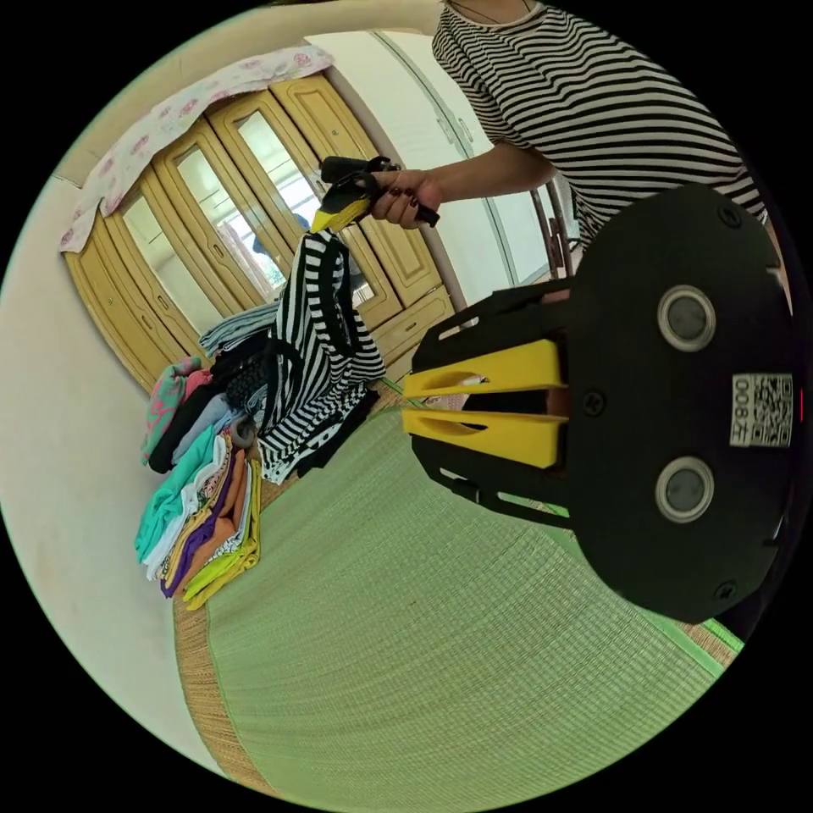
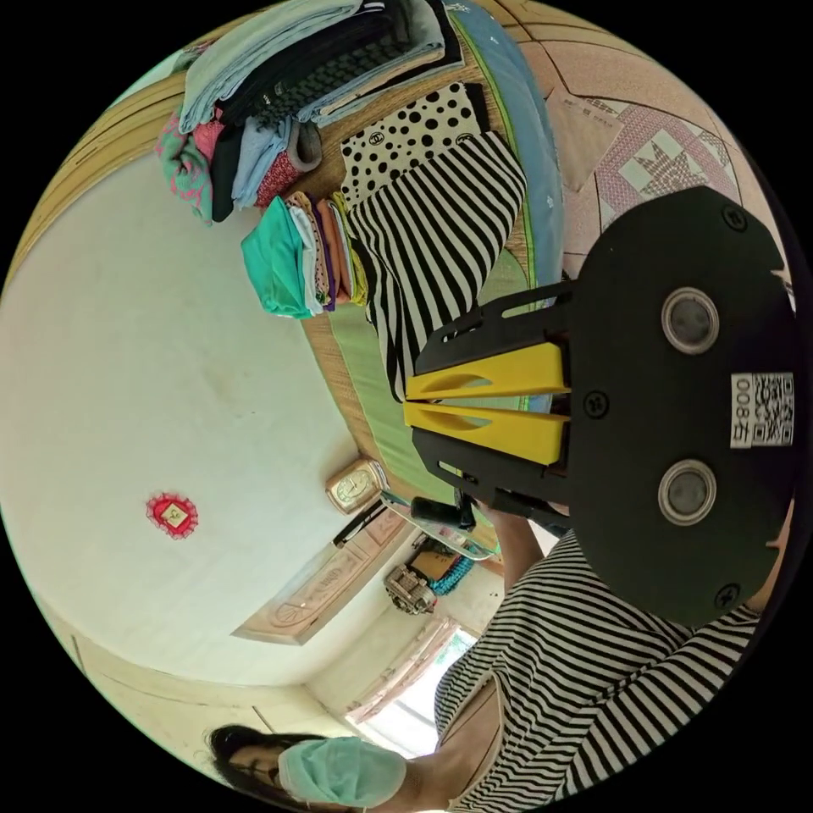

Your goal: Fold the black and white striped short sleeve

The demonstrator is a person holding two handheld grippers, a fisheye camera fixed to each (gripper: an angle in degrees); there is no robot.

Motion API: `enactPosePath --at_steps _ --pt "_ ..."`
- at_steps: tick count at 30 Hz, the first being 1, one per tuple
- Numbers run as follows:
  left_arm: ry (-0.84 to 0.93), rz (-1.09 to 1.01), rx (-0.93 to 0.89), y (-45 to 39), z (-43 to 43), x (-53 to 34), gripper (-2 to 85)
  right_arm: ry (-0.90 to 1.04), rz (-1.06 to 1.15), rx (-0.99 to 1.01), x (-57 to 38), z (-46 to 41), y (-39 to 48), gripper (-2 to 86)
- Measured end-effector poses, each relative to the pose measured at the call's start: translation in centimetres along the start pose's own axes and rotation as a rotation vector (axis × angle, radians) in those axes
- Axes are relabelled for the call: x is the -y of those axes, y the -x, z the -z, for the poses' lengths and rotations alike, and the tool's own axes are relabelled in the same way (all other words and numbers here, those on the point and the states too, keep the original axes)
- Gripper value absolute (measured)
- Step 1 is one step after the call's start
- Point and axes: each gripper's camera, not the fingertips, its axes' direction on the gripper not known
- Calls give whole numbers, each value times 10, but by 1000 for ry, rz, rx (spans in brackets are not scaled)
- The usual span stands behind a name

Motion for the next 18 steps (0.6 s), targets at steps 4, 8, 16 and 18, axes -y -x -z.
enactPosePath --at_steps 4,8,16,18 --pt "-7 36 -126 14 1 -3 32 -23 10 58 -19 42 12 1" --pt "-2 113 -232 39 -5 -2 46 1 24 69 -33 62 20 1" --pt "34 375 -474 110 -33 4 79 -58 54 103 -34 116 18 0" --pt "34 418 -488 124 -37 5 82 -65 63 103 -31 125 16 0"
